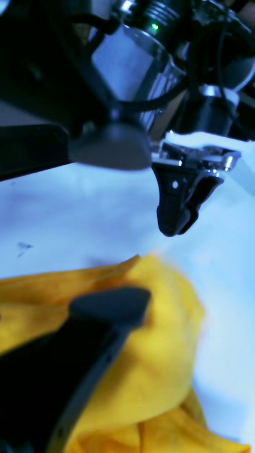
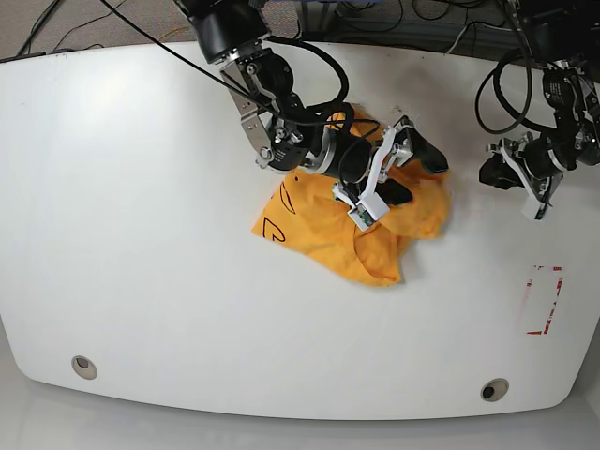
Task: Layout the t-shirt on the table in an organized manner, then fold the t-shirt properly
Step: 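Lift the folded shirt with the right gripper and grasp it with the left gripper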
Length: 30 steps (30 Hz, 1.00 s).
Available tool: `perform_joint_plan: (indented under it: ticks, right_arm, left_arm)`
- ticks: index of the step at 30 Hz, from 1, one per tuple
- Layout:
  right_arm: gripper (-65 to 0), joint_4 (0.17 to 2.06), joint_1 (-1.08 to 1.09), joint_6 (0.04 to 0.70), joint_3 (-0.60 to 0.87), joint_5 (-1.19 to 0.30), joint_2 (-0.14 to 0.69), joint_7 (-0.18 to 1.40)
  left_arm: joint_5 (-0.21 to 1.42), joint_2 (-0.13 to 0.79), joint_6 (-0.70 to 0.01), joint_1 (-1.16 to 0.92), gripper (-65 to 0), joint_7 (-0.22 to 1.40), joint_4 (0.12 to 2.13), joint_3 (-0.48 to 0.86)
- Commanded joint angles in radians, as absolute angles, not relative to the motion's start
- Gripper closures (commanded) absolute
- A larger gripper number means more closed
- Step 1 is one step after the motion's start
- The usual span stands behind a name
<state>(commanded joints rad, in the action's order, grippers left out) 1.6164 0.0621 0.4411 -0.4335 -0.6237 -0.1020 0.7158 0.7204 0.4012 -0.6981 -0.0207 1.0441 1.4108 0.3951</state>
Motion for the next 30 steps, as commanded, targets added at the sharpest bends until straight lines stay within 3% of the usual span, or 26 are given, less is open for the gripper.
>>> perform_joint_plan:
  ticks: [4, 14, 23, 30]
  right_arm:
    - [-55.2, 1.635, 0.058, 0.441, -0.435, -0.630, -0.091, 0.720]
    - [-50.9, 1.805, 0.001, 0.443, -0.435, -0.621, 0.031, 0.789]
    - [-50.7, 1.802, 0.002, 0.443, -0.323, -0.619, 0.137, 0.788]
    - [-48.5, 1.676, 0.094, 0.450, -0.194, -0.619, 0.194, 0.785]
  left_arm:
    - [0.722, 0.400, -0.698, -0.002, -17.6, 1.044, 1.411, 0.366]
    - [0.728, 0.390, -0.698, 0.036, -17.5, 1.044, 1.466, 0.300]
    - [0.727, 0.292, -0.698, 0.065, -17.5, 1.047, 1.681, 0.214]
    - [0.717, 0.193, -0.698, 0.143, -17.4, 1.047, 1.653, 0.142]
